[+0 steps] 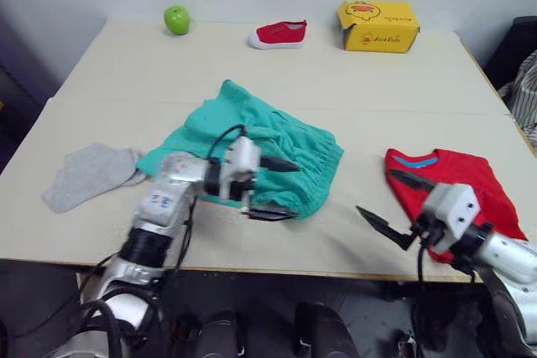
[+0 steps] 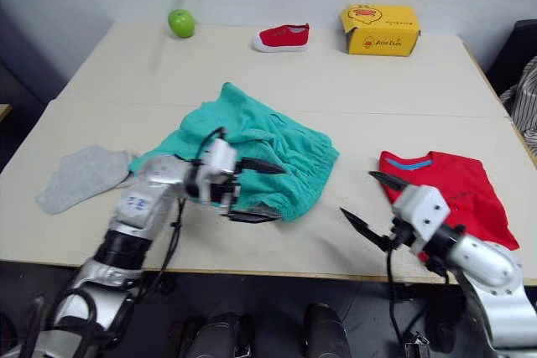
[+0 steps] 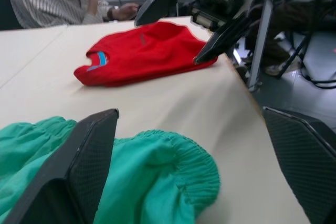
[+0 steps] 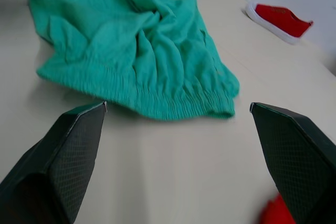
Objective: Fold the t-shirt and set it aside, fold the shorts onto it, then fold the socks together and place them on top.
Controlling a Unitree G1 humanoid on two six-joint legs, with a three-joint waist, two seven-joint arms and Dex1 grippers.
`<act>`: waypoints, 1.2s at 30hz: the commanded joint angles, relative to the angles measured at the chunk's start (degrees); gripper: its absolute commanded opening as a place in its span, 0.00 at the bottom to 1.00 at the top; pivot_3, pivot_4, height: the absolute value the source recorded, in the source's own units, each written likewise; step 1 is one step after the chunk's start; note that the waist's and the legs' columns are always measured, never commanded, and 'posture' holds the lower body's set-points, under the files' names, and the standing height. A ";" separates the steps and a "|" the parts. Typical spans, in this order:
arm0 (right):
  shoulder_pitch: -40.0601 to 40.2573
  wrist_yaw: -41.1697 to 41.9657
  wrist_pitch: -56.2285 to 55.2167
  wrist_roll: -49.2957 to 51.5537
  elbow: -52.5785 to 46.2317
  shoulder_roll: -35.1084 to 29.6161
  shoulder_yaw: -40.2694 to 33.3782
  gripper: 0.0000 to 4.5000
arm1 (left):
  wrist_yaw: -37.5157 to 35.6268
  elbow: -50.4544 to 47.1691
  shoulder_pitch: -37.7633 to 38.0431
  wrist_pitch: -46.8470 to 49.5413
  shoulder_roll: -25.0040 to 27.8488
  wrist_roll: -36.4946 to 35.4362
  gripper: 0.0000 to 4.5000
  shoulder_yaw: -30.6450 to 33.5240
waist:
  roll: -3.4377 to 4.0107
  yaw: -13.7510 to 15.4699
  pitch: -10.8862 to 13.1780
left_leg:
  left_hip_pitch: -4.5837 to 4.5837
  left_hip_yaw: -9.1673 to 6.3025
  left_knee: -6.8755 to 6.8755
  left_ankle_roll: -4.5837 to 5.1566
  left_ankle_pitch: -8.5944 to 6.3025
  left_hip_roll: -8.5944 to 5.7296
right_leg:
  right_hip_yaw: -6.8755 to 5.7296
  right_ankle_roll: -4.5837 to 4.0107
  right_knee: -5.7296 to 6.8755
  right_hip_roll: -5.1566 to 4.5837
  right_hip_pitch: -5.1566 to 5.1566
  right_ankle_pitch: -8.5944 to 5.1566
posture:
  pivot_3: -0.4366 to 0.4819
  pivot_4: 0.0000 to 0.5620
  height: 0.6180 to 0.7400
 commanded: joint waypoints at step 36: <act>-10.77 -15.69 -2.04 -35.15 7.91 7.57 24.09 0.55 | 18.99 29.27 9.18 -36.13 21.17 18.66 1.00 9.28 | 0.00 0.05 -0.01 | -0.05 0.11 0.00 0.13 -0.20 -0.08 | 0.00 0.09 0.06 -0.08 -0.06 0.05 | 0.48 0.27 1.00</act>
